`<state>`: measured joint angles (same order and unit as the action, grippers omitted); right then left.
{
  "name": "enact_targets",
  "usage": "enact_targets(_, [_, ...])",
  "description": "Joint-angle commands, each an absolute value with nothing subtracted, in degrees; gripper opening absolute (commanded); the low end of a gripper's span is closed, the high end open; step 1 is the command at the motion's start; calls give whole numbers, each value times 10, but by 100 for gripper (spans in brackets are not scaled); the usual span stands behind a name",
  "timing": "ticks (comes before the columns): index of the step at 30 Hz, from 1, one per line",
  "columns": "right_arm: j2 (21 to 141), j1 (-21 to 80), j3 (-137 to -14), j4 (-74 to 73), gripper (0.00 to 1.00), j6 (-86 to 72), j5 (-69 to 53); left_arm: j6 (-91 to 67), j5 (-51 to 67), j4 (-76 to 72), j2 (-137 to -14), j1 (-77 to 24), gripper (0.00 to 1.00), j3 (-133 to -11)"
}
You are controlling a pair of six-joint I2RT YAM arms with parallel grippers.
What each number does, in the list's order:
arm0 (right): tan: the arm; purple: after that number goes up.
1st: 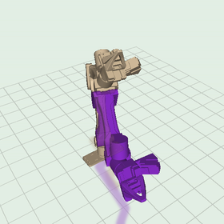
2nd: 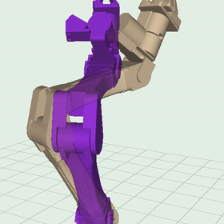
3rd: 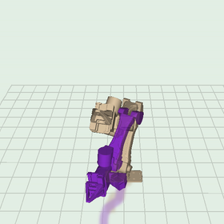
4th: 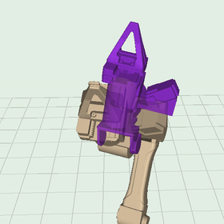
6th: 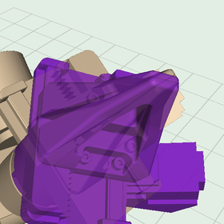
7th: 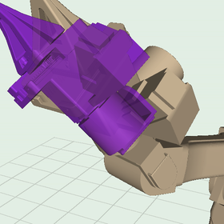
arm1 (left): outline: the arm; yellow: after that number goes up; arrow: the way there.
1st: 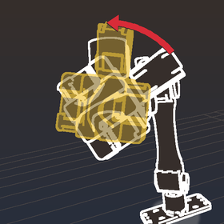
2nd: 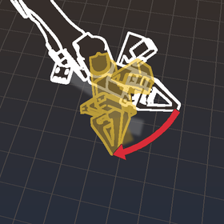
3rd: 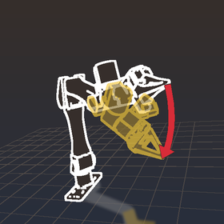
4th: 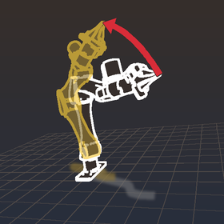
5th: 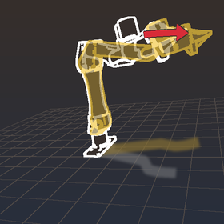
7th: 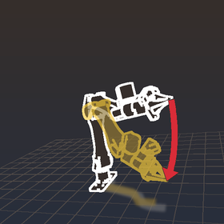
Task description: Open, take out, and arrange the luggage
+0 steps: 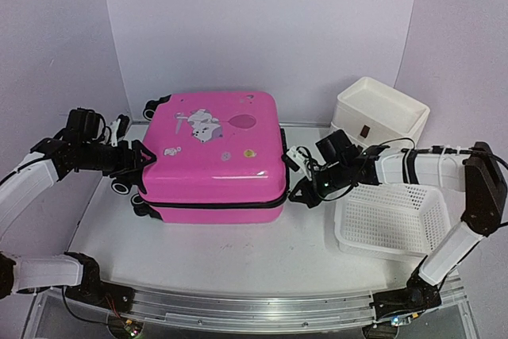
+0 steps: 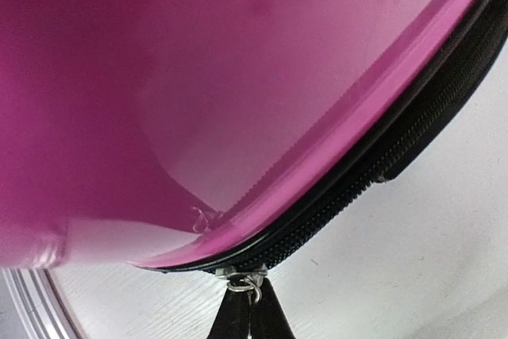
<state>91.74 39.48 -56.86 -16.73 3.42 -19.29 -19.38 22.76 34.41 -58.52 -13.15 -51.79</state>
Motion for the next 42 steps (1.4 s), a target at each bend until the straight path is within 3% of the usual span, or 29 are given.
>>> enact_targets(1, [884,461,-575,-163,0,-2,-215,-228,281,389,-592,-146,85,-488])
enact_targets(8, [904,553,-528,102,0,-265,-12,-235,304,382,-590,-156,83,-479])
enact_targets(22, [937,553,-596,130,0,-186,36,-281,321,364,-550,-203,82,-443])
enact_targets(31, [1008,414,-695,72,0,-176,-106,-313,326,350,-535,-251,82,-450])
enact_targets(35, [1061,386,-768,-20,0,-148,-176,-313,320,344,-557,-293,83,-476])
enact_targets(42, [1019,384,-800,-259,0,-115,-117,-274,311,344,-605,-318,85,-501])
